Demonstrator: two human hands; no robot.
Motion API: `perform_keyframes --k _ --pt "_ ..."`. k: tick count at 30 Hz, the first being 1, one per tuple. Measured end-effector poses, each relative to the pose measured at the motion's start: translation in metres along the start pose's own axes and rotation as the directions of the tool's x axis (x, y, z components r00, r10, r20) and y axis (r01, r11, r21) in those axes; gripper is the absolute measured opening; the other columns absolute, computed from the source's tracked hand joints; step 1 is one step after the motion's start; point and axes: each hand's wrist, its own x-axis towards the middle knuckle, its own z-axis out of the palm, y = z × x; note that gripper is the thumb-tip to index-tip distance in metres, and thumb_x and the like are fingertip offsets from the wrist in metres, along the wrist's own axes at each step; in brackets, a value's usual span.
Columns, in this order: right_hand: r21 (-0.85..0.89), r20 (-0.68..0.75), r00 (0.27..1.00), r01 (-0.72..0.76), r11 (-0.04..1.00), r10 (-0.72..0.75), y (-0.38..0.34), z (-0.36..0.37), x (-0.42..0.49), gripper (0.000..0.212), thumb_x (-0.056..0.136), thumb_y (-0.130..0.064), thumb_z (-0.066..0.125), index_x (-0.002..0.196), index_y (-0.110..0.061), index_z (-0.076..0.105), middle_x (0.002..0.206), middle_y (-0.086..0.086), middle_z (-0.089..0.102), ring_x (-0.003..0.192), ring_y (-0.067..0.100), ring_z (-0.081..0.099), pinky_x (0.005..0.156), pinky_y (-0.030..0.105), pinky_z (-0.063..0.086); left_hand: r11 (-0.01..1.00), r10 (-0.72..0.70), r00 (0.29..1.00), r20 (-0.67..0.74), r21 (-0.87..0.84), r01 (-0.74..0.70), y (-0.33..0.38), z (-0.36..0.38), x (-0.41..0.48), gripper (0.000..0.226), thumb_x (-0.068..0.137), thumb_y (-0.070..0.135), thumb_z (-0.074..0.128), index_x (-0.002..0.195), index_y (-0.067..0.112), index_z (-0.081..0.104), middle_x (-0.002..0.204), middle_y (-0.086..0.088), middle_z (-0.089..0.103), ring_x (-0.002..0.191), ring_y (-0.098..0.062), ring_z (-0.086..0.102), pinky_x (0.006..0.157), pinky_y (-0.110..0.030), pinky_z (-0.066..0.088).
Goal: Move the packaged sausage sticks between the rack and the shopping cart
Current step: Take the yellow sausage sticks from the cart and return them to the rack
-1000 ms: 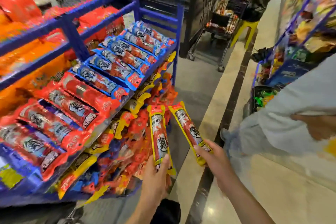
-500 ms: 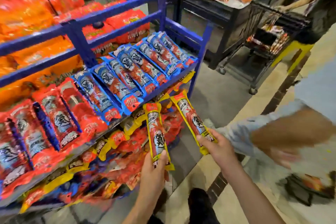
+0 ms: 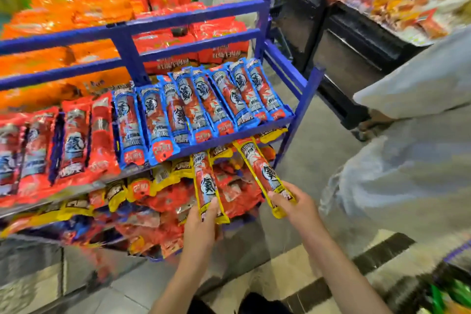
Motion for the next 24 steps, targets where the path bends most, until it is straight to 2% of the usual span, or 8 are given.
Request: perform_keyframes --k 4,8,12,15,19,22,24 --pt "-0.008 0.045 0.999 0.024 1.0 -0.024 -0.006 -0.008 0.018 0.022 0.086 -0.009 0.071 0.107 -0.016 0.068 0.077 0.001 0.067 0.055 0.002 0.059 0.049 0.016 0.048 1.0 0.017 1.0 -0.024 -0.014 -0.017 0.008 0.012 0.003 0.029 0.097 0.036 0.055 0.092 0.007 0.058 0.052 -0.006 0.053 0.036 -0.014 0.045 0.036 -0.02 0.033" --pt "-0.073 0.061 0.997 0.051 0.996 -0.047 -0.002 -0.009 0.032 0.014 0.086 -0.014 0.072 0.1 -0.016 0.071 0.071 -0.002 0.065 0.053 0.004 0.057 0.048 0.018 0.047 0.999 0.034 0.998 -0.046 0.012 -0.034 0.014 0.021 0.008 0.026 0.098 0.033 0.054 0.09 0.008 0.057 0.051 -0.005 0.052 0.035 -0.011 0.045 0.034 -0.019 0.032" --pt "-0.115 0.032 0.999 0.013 0.993 -0.01 0.003 -0.004 0.048 0.014 0.086 -0.025 0.073 0.098 -0.02 0.069 0.065 -0.006 0.066 0.052 0.012 0.059 0.048 0.027 0.048 1.0 -0.029 0.997 -0.068 -0.008 0.028 0.016 0.026 0.021 0.027 0.097 0.034 0.055 0.096 0.006 0.057 0.057 -0.006 0.056 0.037 -0.012 0.049 0.037 -0.021 0.035" --pt "-0.131 0.071 0.997 0.006 0.991 0.004 0.001 0.003 0.056 0.014 0.086 -0.027 0.072 0.099 -0.024 0.067 0.068 0.001 0.066 0.048 0.016 0.056 0.042 0.025 0.043 0.995 -0.085 0.994 -0.066 -0.053 0.081 0.014 0.027 0.033 0.02 0.097 0.028 0.055 0.103 0.009 0.056 0.063 -0.006 0.061 0.041 -0.016 0.051 0.04 -0.023 0.036" --pt "-0.137 0.111 0.993 -0.036 0.99 0.051 -0.009 0.008 0.069 0.016 0.086 -0.032 0.071 0.098 -0.023 0.066 0.064 0.002 0.065 0.04 0.017 0.045 0.039 0.025 0.038 0.976 -0.132 0.991 -0.011 -0.173 0.128 0.019 0.03 0.037 0.006 0.094 0.015 0.053 0.099 0.011 0.055 0.061 -0.006 0.057 0.044 -0.018 0.05 0.037 -0.019 0.035" --pt "-0.039 0.131 0.982 -0.129 0.991 0.133 -0.018 0.013 0.081 0.013 0.085 -0.026 0.073 0.095 -0.021 0.067 0.069 0.002 0.063 0.042 0.013 0.044 0.04 0.023 0.037 0.965 -0.133 0.991 -0.001 -0.227 0.129 0.023 0.03 0.041 0.015 0.094 0.014 0.056 0.107 0.008 0.051 0.059 -0.008 0.056 0.042 -0.02 0.048 0.035 -0.02 0.035" --pt "0.098 0.229 0.952 -0.23 0.968 0.203 -0.022 0.015 0.087 0.016 0.085 -0.015 0.071 0.1 -0.015 0.067 0.076 0.003 0.063 0.049 0.01 0.049 0.042 0.022 0.036 0.964 -0.135 0.99 -0.032 -0.233 0.124 0.025 0.03 0.045 0.025 0.095 0.017 0.058 0.115 0.006 0.049 0.059 -0.013 0.055 0.038 -0.02 0.048 0.034 -0.019 0.035"
